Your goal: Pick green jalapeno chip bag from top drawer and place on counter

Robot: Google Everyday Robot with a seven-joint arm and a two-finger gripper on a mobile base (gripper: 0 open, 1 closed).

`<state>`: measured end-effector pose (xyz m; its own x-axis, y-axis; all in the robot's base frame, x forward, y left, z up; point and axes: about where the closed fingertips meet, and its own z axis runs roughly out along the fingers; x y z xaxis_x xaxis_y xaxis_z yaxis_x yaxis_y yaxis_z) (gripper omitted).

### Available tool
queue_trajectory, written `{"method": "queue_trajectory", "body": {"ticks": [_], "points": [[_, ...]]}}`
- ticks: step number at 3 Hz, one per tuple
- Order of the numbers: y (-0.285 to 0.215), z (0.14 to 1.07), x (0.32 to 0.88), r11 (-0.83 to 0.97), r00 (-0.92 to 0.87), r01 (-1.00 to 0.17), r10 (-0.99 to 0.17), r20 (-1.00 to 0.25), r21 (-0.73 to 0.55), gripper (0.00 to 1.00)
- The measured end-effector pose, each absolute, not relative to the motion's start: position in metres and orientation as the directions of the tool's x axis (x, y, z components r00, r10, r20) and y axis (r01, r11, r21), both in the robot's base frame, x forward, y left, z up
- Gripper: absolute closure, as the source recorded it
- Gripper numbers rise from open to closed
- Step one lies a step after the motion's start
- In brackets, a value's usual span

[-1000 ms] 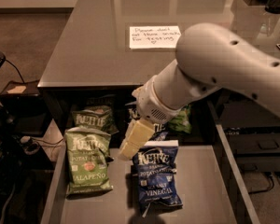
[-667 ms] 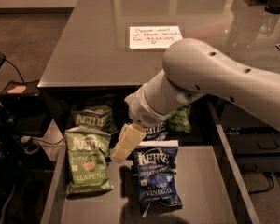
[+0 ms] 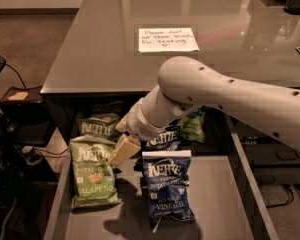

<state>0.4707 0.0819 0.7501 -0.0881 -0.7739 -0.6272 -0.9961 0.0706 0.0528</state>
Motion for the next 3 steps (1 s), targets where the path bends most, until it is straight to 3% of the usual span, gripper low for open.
{"method": "queue_trajectory", "body": {"ticks": [3], "points": [[0.110,0.704,0.488,0.014,-0.091,-0.992,-0.773,-0.628,0.127,0.29]]}}
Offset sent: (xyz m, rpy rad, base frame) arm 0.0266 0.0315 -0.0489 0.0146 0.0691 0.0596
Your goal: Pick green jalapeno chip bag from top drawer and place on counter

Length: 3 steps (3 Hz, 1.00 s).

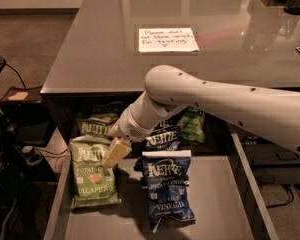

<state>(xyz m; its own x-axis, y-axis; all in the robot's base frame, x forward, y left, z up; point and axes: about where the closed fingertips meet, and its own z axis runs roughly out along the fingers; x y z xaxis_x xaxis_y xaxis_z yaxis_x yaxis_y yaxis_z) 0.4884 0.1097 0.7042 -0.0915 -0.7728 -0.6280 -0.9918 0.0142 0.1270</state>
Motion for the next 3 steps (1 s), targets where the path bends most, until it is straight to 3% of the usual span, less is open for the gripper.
{"method": "queue_trajectory", "body": {"ticks": [3], "points": [[0.125,0.670,0.477,-0.027,-0.105,-0.979,-0.782,-0.614,0.202,0.37]]}}
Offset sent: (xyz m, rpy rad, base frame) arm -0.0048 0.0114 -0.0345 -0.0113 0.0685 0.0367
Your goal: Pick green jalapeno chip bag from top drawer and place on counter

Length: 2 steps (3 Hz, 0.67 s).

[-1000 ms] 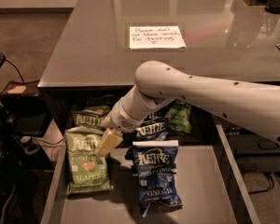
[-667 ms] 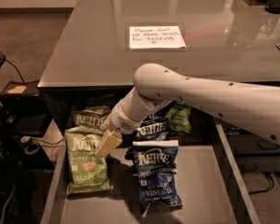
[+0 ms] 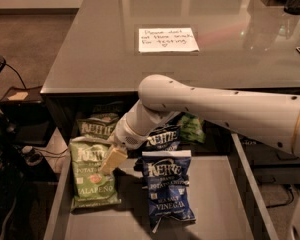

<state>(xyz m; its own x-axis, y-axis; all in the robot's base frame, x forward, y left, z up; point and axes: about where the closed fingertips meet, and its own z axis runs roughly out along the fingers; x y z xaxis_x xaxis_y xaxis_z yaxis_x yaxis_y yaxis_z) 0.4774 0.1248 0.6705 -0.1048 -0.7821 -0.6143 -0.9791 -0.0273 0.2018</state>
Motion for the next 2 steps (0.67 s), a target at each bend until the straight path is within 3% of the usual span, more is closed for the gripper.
{"method": "queue_trajectory", "body": {"ticks": [2], "points": [[0.145,0.672,0.466,-0.063,-0.102,-0.970,-0.768,-0.632,0.233,0.80]]}}
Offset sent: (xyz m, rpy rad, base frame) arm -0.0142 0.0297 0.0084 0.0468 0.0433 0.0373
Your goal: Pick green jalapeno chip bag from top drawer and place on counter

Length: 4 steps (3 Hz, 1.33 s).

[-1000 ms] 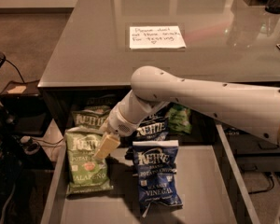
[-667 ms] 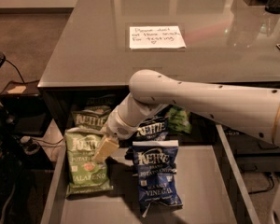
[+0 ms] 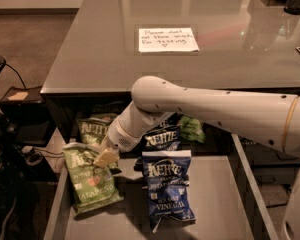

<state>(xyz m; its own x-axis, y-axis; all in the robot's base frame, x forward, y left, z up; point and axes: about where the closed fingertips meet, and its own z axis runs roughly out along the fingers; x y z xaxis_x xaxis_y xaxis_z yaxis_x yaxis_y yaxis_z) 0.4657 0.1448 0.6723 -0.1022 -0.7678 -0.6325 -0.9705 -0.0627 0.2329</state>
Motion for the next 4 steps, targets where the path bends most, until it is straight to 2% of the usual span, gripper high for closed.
{"method": "queue_trajectory", "body": {"ticks": [1,2,4], "points": [[0.150,0.686,0.465,-0.064,-0.101,-0.972,-0.751,-0.653,0.225,1.00],[0.139,0.716,0.471,-0.052,-0.079,-0.984,-0.726,-0.683,0.169,1.00],[0.084,0.800,0.478,0.003,-0.048,-0.998,-0.701,-0.711,0.064,1.00]]}}
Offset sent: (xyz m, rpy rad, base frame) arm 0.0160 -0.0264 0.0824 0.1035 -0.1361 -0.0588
